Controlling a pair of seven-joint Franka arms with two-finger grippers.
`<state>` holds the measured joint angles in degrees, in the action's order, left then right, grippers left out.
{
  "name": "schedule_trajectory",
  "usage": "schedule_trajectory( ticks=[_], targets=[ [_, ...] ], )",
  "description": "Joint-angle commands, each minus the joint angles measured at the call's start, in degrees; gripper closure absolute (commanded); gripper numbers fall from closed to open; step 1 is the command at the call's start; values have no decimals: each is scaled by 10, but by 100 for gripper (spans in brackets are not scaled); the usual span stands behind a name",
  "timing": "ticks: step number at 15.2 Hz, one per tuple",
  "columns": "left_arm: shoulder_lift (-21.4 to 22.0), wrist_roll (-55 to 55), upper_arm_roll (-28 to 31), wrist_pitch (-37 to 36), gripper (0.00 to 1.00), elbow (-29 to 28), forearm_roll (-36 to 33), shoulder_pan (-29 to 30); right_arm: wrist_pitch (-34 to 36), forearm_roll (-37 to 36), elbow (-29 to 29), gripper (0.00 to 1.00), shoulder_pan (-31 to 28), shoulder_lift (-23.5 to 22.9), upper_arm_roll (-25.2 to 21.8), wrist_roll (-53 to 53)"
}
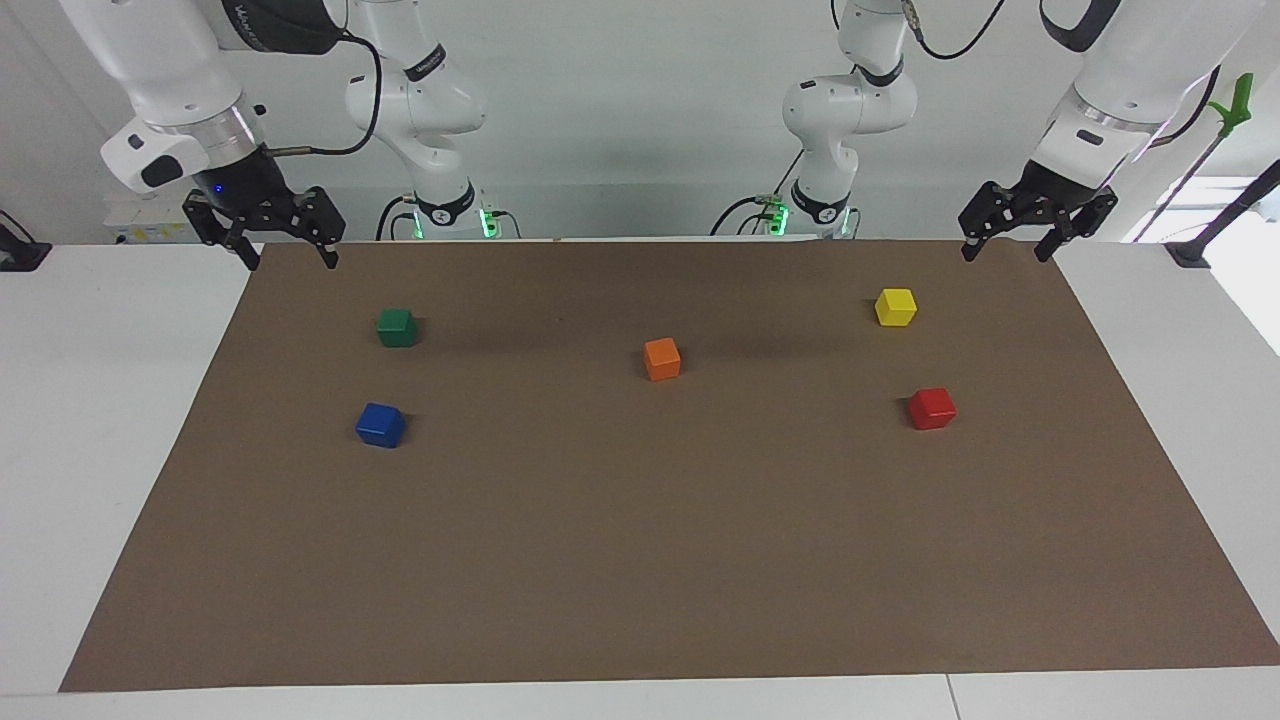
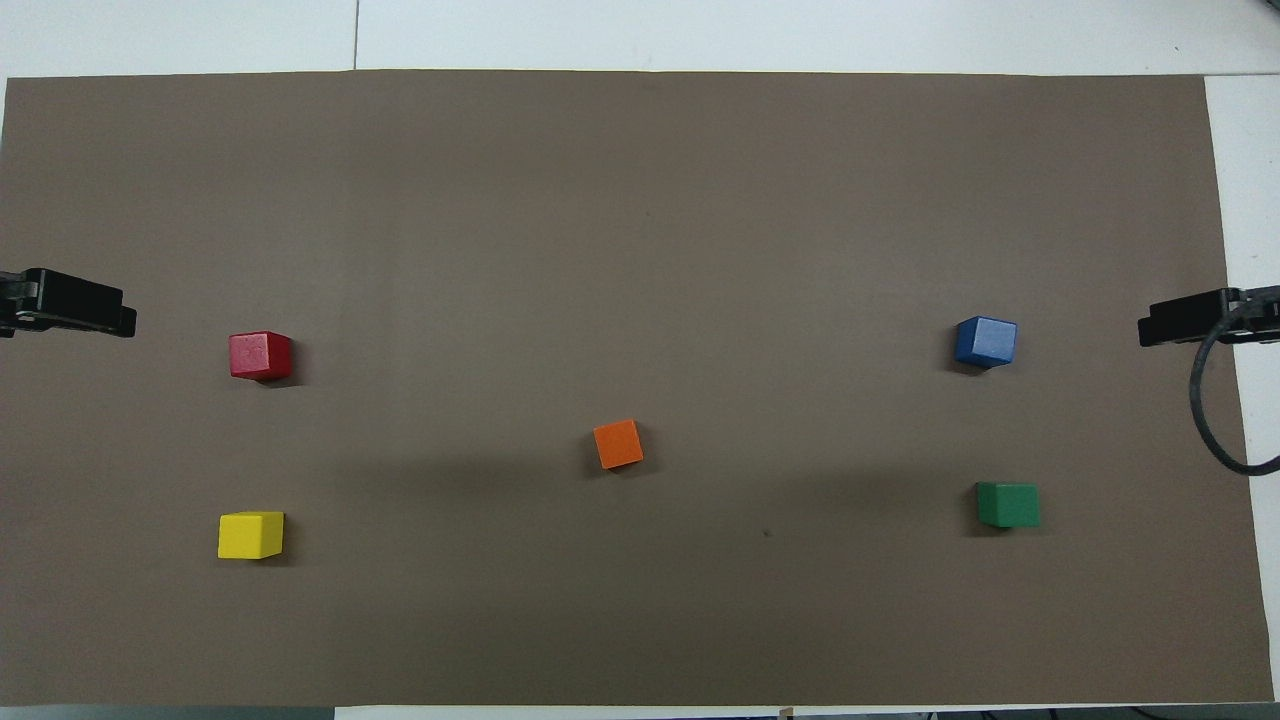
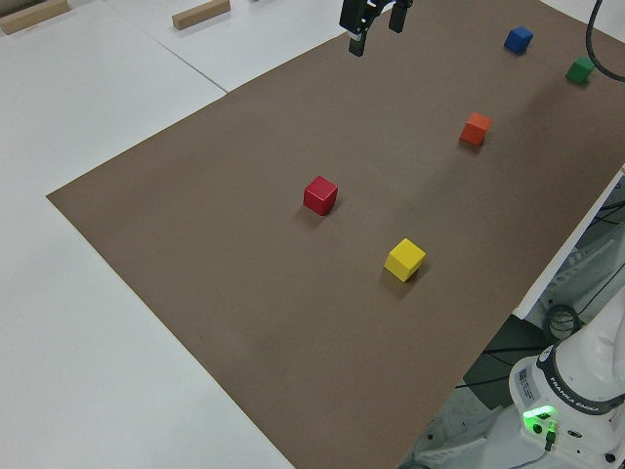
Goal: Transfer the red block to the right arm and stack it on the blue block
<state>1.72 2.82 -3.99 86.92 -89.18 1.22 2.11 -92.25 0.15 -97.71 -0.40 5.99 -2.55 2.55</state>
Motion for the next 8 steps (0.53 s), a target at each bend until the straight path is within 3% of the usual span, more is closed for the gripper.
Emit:
schedule_trajectory(
  ticks=[1,3,8],
  targets=[
    [9,-1,-10,11,0,-13,-8,11,4,6,-8,0,-10,10,5,-6],
    [9,3,-9,27,0,-21,-7,10,4,6,-8,0,-10,10,5,-6],
    [-2,3,10,202,0,-158,-7,11,6,6,-11,0,-10,11,5,-2]
  ],
)
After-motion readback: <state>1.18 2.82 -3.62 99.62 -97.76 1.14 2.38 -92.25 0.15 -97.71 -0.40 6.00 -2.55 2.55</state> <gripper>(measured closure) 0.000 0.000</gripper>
